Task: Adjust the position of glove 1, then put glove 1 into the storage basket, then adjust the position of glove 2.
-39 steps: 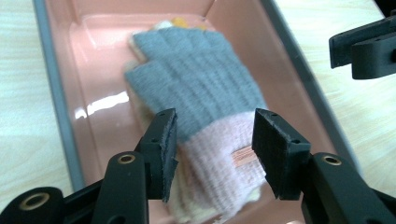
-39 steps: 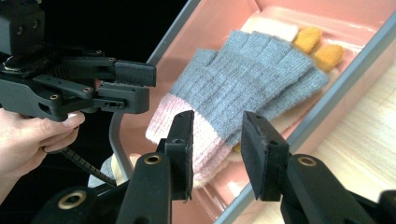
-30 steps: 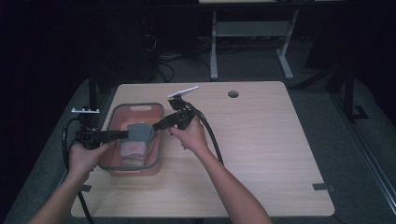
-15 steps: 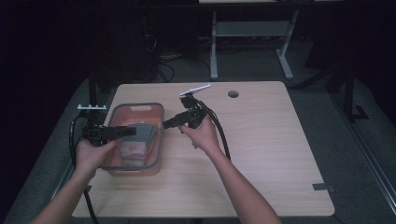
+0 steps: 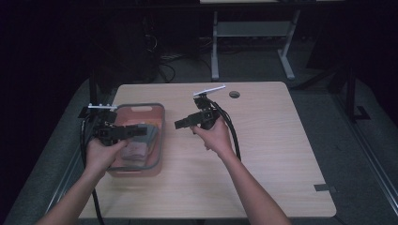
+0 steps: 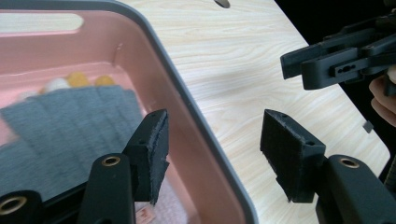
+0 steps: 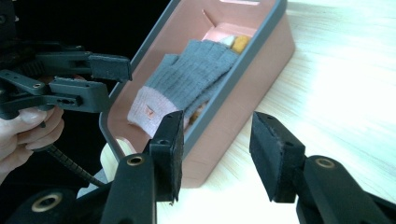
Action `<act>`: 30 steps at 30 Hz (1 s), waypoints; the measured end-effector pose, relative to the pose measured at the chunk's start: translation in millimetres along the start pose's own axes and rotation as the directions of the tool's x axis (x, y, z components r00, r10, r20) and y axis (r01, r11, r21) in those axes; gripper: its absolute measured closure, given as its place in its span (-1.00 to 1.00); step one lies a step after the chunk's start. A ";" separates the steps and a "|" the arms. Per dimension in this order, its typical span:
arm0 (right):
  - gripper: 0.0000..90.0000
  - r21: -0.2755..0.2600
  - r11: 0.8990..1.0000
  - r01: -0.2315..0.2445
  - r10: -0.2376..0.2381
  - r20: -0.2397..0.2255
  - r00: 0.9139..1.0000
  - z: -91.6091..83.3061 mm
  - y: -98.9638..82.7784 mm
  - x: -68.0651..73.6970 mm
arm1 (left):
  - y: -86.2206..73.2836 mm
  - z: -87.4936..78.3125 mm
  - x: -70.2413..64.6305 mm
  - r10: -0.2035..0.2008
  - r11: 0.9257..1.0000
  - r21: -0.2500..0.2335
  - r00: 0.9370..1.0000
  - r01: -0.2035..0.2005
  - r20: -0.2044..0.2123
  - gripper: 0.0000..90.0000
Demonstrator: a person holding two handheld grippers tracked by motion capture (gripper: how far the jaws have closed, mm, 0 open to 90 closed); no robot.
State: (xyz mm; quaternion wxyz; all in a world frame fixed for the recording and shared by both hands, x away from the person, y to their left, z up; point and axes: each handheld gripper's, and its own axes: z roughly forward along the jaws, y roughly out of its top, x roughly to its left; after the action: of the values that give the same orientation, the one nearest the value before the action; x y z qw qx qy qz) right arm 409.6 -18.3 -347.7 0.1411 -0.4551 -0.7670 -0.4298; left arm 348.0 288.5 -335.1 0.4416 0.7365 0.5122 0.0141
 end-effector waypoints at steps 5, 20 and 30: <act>0.21 -0.009 1.000 -0.008 0.009 0.007 1.000 -8.1 -4.7 -3.7 | 1.8 6.0 -6.9 0.005 1.000 -0.007 1.000 -0.005 0.025 -0.09; 0.18 -0.044 0.998 -0.052 0.053 0.024 0.998 -36.8 -24.5 -22.8 | 6.3 19.1 -27.3 0.046 0.999 0.005 0.997 -0.046 0.066 -0.16; 0.17 -0.061 0.995 -0.073 0.075 0.034 0.997 -52.6 -34.4 -35.4 | 7.7 28.8 -39.2 0.065 0.998 0.016 0.994 -0.067 0.086 -0.18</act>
State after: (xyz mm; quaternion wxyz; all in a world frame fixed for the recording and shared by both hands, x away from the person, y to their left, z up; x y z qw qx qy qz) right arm 391.6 -87.6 -356.3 0.1294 -0.4950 -0.7389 -0.4384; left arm 348.7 239.4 -330.6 0.4552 0.7572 0.4683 -0.0076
